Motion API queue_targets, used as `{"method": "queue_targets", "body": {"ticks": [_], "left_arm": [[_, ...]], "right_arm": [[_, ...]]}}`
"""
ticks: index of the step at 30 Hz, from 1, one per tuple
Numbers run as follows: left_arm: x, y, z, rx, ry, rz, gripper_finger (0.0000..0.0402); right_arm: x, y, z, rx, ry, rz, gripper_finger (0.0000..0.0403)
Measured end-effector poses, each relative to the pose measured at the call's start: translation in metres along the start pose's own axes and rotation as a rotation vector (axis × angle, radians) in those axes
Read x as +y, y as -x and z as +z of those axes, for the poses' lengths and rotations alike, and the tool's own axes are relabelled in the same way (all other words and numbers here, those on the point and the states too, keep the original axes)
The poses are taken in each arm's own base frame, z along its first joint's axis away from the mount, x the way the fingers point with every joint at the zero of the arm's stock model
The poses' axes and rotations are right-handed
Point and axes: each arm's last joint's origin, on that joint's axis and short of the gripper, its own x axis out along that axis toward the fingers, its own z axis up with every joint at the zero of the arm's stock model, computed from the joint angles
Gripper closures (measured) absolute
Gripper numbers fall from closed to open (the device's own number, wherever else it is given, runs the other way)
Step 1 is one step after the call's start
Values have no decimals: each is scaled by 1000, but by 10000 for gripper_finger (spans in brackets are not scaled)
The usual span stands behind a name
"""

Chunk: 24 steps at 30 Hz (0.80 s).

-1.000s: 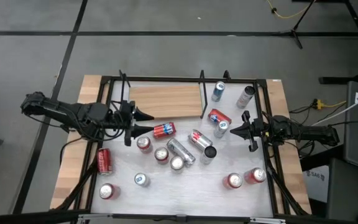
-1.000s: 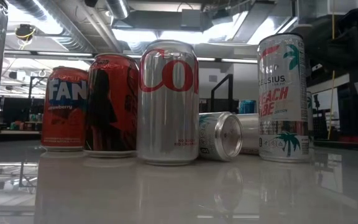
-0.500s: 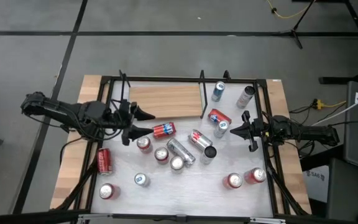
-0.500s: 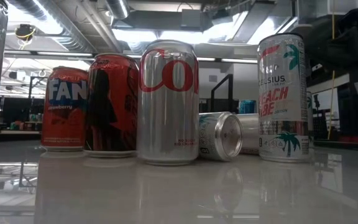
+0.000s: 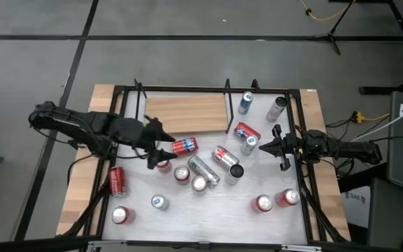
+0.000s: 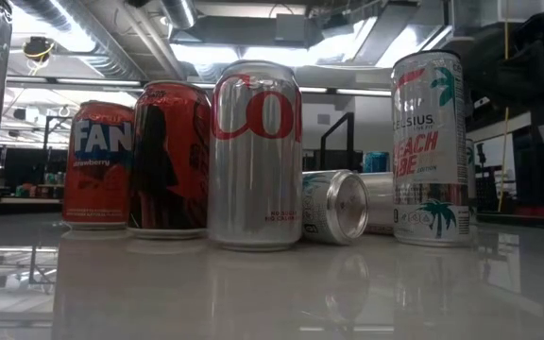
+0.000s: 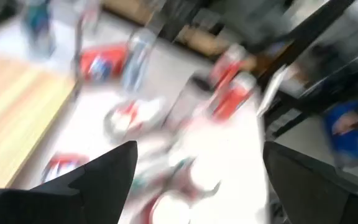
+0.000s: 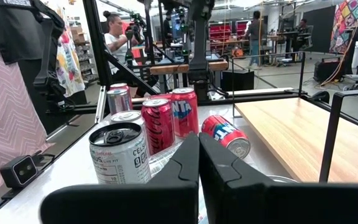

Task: Place canned beverage on shelf
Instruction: Put the red soda can on the shelf

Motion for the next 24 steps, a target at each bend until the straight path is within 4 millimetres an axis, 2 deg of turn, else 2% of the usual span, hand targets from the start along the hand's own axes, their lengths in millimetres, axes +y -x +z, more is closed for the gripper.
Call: {"method": "queue_targets", "body": {"ticks": [7,13,17,24], "left_arm": [[1,-23,-9,285,37,226,58],[8,-35,-23,445,107,394,58],[12,-39,-31,518,150,481,58],[11,-55,-37,561,152,514,58]], "right_arm": [[0,0,0,1,0,0,403],[0,0,0,1,0,0,403],[0,0,0,1,0,1,403],[0,0,0,2,0,1,403]]}}
